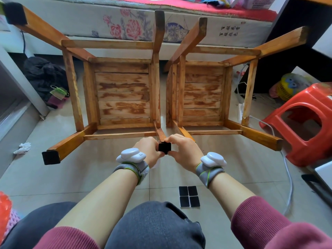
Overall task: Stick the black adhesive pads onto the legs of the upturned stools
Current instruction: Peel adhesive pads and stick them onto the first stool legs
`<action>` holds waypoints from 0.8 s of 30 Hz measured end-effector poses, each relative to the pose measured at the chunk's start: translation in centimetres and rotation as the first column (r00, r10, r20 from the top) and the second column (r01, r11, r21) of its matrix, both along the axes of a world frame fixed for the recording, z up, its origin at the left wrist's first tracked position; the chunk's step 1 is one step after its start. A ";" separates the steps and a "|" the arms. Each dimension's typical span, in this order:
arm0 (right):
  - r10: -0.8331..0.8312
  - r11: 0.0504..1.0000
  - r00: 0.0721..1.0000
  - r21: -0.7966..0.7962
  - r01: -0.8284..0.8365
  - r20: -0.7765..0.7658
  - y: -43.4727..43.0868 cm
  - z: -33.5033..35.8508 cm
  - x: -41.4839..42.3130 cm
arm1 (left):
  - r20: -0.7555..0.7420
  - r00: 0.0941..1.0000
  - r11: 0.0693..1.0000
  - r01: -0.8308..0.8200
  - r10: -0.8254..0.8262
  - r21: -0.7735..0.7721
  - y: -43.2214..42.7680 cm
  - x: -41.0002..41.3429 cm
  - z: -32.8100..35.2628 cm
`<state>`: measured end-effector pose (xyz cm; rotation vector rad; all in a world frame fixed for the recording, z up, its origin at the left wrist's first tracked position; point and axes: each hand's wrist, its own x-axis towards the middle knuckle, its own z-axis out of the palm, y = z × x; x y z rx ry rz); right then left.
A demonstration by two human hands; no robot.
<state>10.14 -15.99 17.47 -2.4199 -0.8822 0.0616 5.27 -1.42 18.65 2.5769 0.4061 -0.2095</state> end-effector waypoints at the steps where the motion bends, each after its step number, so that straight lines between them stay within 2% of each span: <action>1: -0.011 1.000 1.000 0.008 0.011 -0.009 0.0 0.0 0.0 | -0.002 1.000 1.000 -0.003 0.003 -0.005 0.1 0.0 0.0; 6: -0.086 0.994 0.993 0.056 0.091 -0.077 0.5 0.5 0.4 | 0.063 0.995 0.995 -0.069 0.074 -0.076 0.6 0.1 0.5; 10: -0.097 0.995 0.993 0.015 0.098 -0.068 0.8 0.9 0.6 | 0.072 0.994 0.994 -0.079 0.084 -0.081 0.4 0.0 0.8; 14: -0.083 0.995 0.996 -0.052 0.082 -0.024 0.8 1.0 0.7 | 0.071 0.989 0.978 -0.118 0.132 -0.172 0.5 0.1 1.1; 17: -0.057 0.994 0.998 -0.089 0.056 -0.004 0.9 0.8 0.3 | 0.065 0.991 0.987 -0.106 0.115 -0.119 0.4 0.2 1.3; 21: -0.125 0.992 0.985 -0.023 0.123 -0.120 0.6 1.3 0.5 | 0.095 0.981 0.971 -0.150 0.170 -0.188 1.2 0.2 2.1; 24: -0.250 0.948 0.937 0.136 0.288 -0.245 0.5 2.3 0.5 | 0.133 0.925 0.888 -0.292 0.357 -0.356 2.6 0.2 3.3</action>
